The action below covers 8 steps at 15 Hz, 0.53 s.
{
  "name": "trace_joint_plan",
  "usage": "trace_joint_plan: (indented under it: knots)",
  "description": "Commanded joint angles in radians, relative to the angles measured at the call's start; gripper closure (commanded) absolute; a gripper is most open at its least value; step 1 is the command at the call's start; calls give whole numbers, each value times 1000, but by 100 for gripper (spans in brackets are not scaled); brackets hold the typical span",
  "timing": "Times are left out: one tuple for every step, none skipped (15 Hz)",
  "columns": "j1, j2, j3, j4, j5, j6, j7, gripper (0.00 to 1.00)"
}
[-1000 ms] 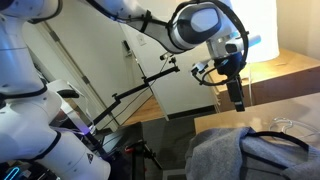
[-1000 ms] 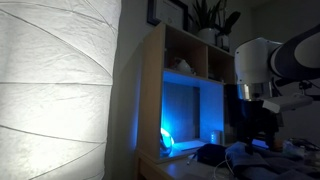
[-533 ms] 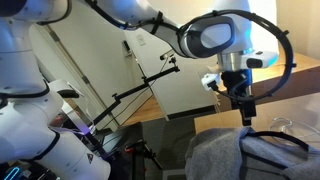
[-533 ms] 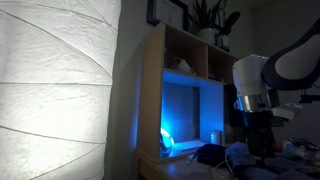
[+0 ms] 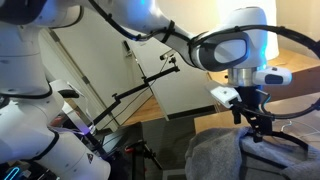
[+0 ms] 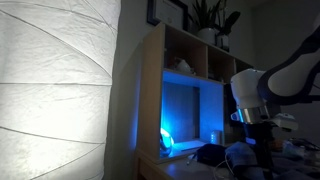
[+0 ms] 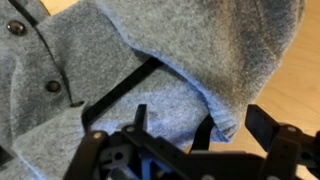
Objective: Hang the sweater with the hanger
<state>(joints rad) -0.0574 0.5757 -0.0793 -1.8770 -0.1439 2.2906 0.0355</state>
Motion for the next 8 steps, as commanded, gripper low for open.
trace_joint_plan:
  knots:
    - [4, 27, 2, 38, -8, -27, -45, 0]
    - [11, 28, 0, 40, -7, -25, -31, 0]
    - [17, 29, -2, 41, -10, -19, -22, 0]
    - [26, 30, -6, 42, -15, -12, -5, 0]
    - [32, 32, -6, 47, -13, -9, 6, 0]
    - [40, 33, -8, 49, -14, -4, 18, 0]
    - [48, 35, -9, 53, -12, -4, 37, 0]
    - [56, 38, -8, 59, -7, -2, 55, 0]
